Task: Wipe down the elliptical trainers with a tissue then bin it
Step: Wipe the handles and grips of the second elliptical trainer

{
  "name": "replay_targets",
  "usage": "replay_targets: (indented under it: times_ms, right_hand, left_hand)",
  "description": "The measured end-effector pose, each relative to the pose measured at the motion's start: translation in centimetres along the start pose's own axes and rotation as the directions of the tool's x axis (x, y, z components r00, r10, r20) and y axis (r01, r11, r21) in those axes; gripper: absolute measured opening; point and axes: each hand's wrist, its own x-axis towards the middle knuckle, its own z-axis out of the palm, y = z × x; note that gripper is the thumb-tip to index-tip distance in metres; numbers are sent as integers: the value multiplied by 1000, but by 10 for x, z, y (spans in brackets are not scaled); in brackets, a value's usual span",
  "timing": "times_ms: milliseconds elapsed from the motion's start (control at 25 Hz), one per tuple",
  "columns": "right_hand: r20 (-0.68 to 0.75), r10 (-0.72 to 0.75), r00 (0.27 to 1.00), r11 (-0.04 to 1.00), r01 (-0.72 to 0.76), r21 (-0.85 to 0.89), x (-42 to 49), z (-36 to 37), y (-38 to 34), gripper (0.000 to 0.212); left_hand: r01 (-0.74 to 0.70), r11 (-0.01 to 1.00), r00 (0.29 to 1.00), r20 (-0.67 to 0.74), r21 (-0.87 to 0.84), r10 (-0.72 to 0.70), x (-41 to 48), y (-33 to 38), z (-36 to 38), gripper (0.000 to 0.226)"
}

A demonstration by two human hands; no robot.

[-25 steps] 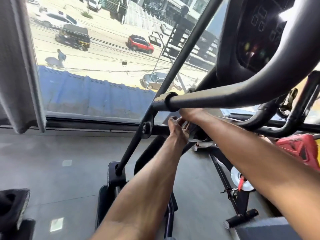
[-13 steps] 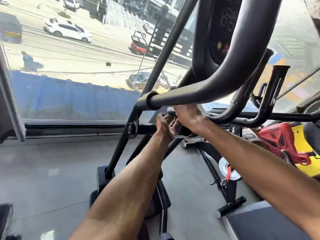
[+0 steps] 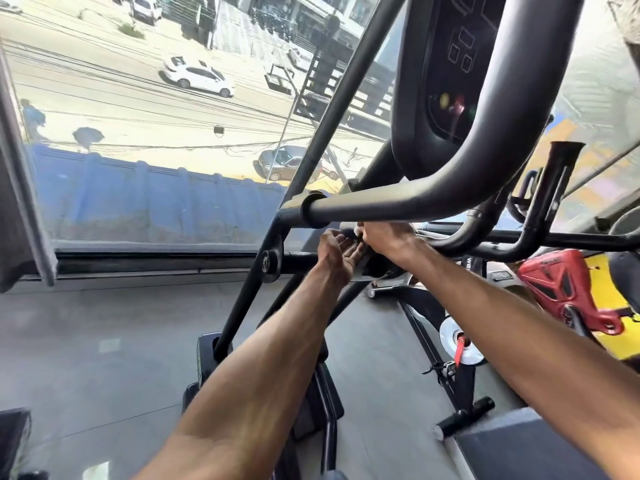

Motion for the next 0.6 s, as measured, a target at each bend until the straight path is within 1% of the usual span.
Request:
replay_targets:
  times_ms: [40,80,120,160,200,240,280,320,360,400,440,520,560,600]
  right_hand:
    - [61,-39,997,995,45,-93,4,5,0,29]
    - [83,-89,993,975,104,-198,4,10,-4,36]
    - [126,-45,991,988,63,-140,5,16,-10,40]
    - [115,-37,993,997,45,-68,1,17,-20,41]
    - [227,-100,969,993,111,-35,3,18,-29,39]
    - [184,-37,982,997,24,72,7,19,-47,31]
    - [162,-12,987,994,-6,113,4,19,-58,25]
    - [191,-28,981,998,16,67,2,22,-57,24]
    - [226,-79,971,995,90,-40,-3,25,-53,25]
    - [192,-134,972,981,157,-112,-14,22,-48,24]
    - [174,-166,971,962,198,-186,-21,22,-42,18]
    - [49,-227,973,920,231,-317,-38,12,-32,7]
    - [-36,-263,964,921,240,-305,-43,8,-26,6]
    - [-118,-260,958,936,220,-274,-50,2,-21,9]
  left_hand:
    - [-3,1000,1000,0,6,3,3,0,-2,25]
    - [0,1000,1000,1,20,0,6,1,-3,26]
    - [2,1000,1000,10,30,-2,8,1,-4,28]
    - [-5,999,1000,18,35,5,10,1,-6,32]
    - [-14,999,1000,21,34,13,14,-1,-9,36]
    - [-5,999,1000,24,32,4,17,-2,-14,40]
    - [7,999,1000,20,34,-8,17,-2,-19,43]
    - [7,999,1000,9,45,-7,17,-2,-23,43]
    - [9,999,1000,-2,51,-9,18,-4,-26,43]
    - [24,998,1000,-6,64,-24,18,-5,-28,42]
    - [35,996,999,-3,84,-35,14,-6,-26,41]
    - [-9,989,1000,7,146,8,6,-7,-14,37]
    - [-28,980,999,27,195,24,2,-8,-8,35]
    - [-38,971,999,41,237,29,-1,-9,-2,34]
